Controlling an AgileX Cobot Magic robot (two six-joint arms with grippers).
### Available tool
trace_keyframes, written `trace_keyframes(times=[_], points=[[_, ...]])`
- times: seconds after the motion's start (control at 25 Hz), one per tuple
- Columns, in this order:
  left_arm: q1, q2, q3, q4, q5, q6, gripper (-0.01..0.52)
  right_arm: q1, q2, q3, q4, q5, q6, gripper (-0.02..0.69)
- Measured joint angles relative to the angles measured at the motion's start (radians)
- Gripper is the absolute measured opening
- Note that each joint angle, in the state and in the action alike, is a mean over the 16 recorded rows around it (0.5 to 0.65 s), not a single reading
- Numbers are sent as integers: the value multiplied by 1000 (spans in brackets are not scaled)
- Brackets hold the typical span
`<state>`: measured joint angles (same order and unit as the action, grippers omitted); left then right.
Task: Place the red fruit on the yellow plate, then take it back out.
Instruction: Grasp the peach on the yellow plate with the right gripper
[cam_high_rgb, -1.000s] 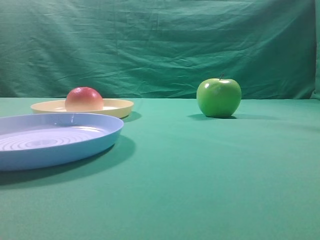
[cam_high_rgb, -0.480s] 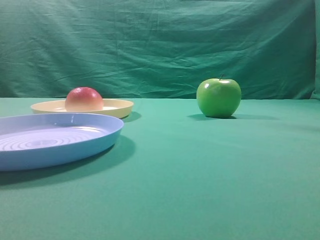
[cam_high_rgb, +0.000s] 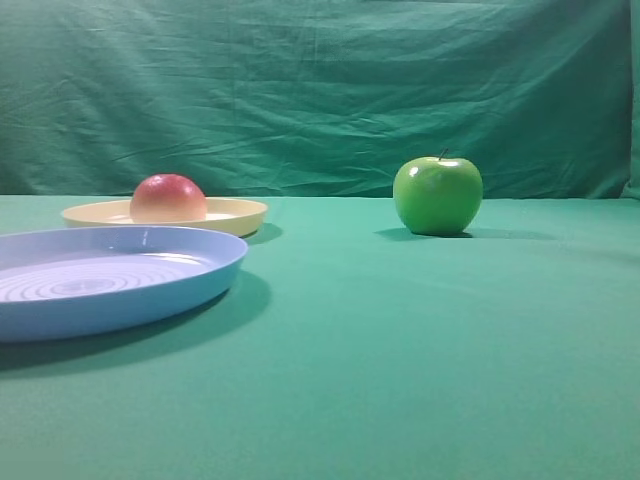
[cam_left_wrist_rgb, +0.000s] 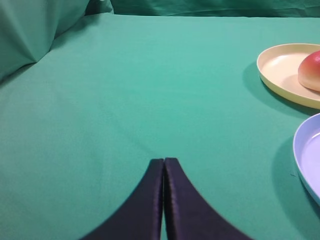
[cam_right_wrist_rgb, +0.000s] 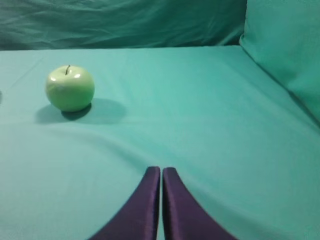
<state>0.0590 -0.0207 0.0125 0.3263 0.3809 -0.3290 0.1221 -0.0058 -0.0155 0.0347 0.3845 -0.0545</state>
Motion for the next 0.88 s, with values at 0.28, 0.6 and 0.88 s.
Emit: trace_keyframes(times=[0.28, 0.6, 0.88], points=[[0, 0, 0, 0, 0, 0, 0, 0, -5, 39, 1, -4, 12, 0], [0, 0, 0, 0, 0, 0, 0, 0, -5, 41, 1, -5, 9, 0], [0, 0, 0, 0, 0, 0, 0, 0, -5, 40, 9, -27, 7, 0]])
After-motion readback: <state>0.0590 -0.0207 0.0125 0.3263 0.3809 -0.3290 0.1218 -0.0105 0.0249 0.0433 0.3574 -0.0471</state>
